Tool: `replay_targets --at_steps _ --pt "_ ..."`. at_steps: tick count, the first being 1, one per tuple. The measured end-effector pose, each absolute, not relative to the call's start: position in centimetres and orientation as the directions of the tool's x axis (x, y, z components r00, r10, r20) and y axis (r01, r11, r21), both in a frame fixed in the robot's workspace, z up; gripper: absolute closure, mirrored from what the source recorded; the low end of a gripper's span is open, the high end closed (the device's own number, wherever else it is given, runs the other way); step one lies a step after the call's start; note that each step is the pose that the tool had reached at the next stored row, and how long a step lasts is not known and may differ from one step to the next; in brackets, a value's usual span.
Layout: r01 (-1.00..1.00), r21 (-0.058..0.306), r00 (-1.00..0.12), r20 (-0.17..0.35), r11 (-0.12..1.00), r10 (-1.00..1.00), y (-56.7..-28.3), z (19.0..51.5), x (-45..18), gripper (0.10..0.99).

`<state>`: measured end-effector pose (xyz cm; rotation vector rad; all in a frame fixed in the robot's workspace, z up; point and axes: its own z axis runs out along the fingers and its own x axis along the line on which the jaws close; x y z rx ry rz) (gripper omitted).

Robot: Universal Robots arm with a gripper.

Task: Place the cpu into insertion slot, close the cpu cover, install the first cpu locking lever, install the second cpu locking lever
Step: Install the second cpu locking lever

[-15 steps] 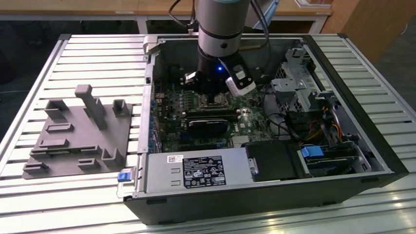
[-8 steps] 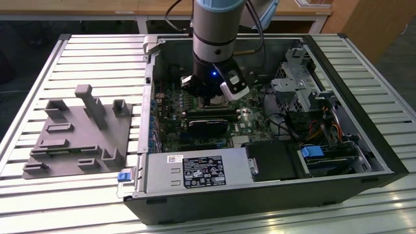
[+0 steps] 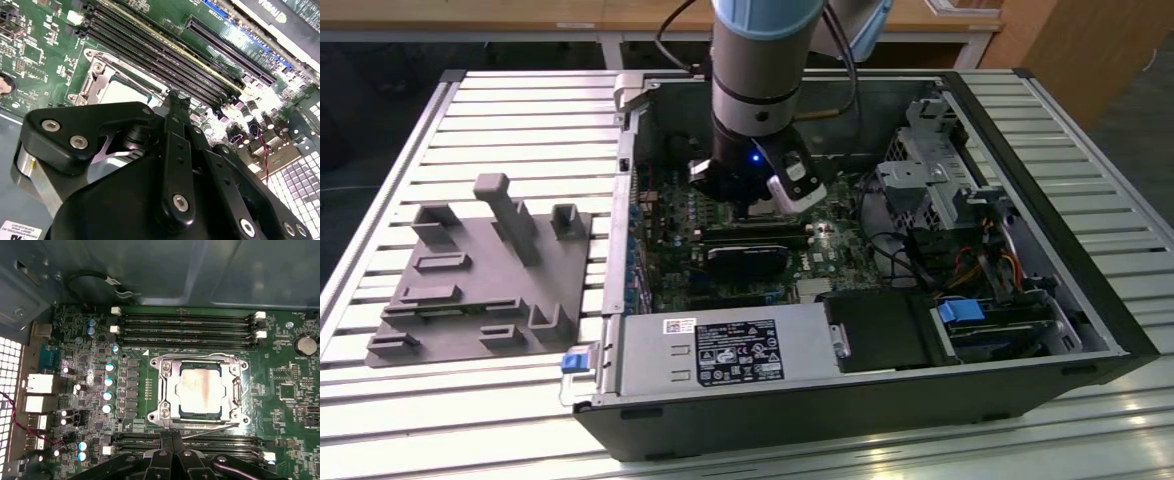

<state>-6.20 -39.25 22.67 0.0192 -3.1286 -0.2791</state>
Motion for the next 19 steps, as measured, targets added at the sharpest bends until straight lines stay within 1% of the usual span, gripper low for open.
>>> replay_targets --at_steps 7,13,19 --pt "-0.012 0.187 -1.0 -0.001 0.982 -0.012 -39.4 21.7 -6.5 0.976" --pt "-0.012 0.221 -1.0 -0.002 0.975 -0.012 -39.9 21.4 -6.7 0.976" --pt "-0.012 0.24 -1.0 -0.002 0.971 -0.012 -40.0 20.9 -6.8 0.976"
